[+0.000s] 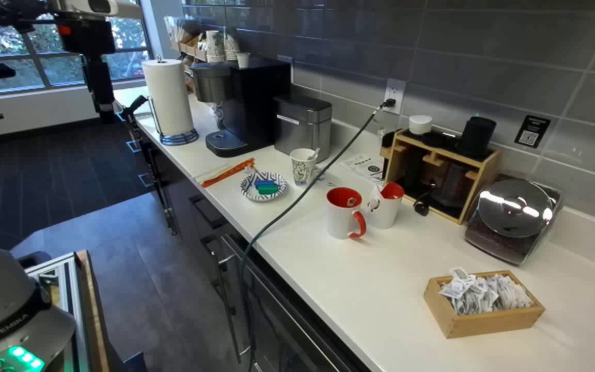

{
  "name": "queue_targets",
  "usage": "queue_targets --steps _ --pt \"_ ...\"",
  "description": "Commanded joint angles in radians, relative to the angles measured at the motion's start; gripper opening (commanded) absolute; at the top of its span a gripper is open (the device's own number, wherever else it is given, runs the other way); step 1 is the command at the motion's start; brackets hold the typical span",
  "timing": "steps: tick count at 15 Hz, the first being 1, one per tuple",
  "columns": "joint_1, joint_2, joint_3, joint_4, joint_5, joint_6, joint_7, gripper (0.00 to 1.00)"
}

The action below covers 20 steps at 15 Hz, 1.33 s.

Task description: Take the green and blue blocks out of the bowl and put them on the counter.

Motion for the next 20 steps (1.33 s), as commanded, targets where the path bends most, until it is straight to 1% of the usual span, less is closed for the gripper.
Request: queue_targets --steps 1,3,4,5,7,9,11,13,15,17,18,19,20 --pt "0.0 0.001 -0.001 0.003 -0.001 -0.002 0.0 1.0" --pt "0.0 0.001 -0.001 0.003 -0.001 -0.002 0.0 1.0" --pt "-0.021 -0.028 0.007 -0.03 0.041 0.071 0.077 1.0" --pt "-0.027 -0.035 0.013 -0.053 0.057 0.129 0.111 1.0" --pt "-0.045 -0.009 0.036 -0.095 0.073 0.269 0.191 1.0" --pt "-0.077 0.036 0.083 -0.131 0.049 0.405 0.296 1.0" --pt "-0.114 0.094 0.132 -0.151 0.013 0.516 0.397 1.0" --pt "-0.158 0.167 0.176 -0.144 -0.011 0.587 0.507 1.0" --pt "-0.196 0.251 0.201 -0.11 -0.03 0.608 0.614 1.0" --pt "-0.208 0.335 0.192 -0.081 -0.036 0.595 0.7 1.0" --pt "-0.168 0.379 0.142 -0.059 0.018 0.549 0.65 1.0" --pt "-0.135 0.395 0.101 -0.056 0.053 0.549 0.578 1.0" --pt "-0.146 0.326 0.127 -0.104 -0.008 0.588 0.63 1.0"
